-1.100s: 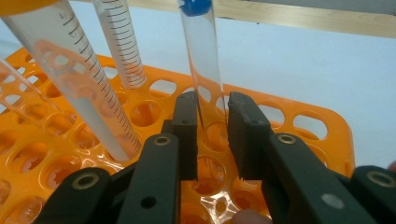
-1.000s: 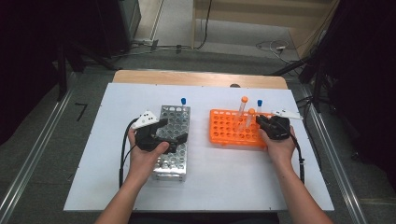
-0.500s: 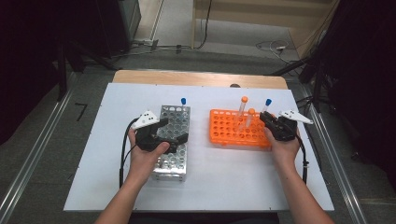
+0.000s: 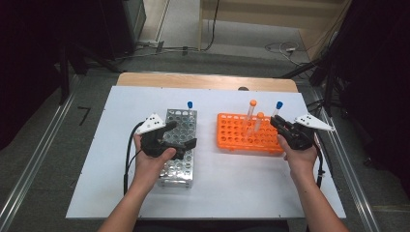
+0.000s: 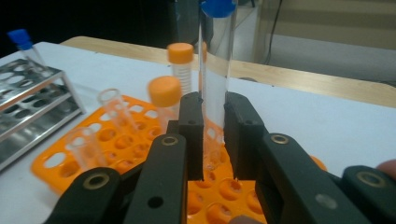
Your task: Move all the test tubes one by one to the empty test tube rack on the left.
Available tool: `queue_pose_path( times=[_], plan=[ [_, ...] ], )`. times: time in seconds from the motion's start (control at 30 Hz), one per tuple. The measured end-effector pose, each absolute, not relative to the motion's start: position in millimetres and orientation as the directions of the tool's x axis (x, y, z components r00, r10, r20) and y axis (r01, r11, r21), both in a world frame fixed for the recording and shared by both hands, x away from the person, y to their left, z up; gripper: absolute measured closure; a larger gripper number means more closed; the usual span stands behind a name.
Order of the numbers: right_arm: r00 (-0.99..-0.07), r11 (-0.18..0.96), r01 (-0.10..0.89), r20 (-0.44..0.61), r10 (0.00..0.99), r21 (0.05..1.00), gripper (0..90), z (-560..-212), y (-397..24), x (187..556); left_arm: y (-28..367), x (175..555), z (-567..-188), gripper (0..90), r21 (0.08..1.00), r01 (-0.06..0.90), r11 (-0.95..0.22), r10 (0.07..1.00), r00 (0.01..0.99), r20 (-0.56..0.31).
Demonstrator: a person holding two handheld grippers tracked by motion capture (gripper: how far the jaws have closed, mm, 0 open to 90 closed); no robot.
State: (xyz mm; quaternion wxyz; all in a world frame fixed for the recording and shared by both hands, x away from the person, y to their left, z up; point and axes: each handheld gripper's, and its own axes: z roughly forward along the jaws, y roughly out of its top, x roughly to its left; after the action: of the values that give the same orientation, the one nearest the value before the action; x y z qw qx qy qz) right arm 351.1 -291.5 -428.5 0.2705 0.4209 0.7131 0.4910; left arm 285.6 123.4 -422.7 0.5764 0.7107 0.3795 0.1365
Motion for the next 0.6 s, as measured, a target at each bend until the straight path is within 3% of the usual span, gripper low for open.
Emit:
queue_pose_path(
  times=[0.6],
  plan=[
    [-0.705, 0.227, 0.302, 0.056, 0.707, 0.926, 75.8, -411, -248, 309, 112, 278, -412, 2.4, 0.936, 0.350, -0.049, 0.646, 0.725, -0.237]
  ],
)
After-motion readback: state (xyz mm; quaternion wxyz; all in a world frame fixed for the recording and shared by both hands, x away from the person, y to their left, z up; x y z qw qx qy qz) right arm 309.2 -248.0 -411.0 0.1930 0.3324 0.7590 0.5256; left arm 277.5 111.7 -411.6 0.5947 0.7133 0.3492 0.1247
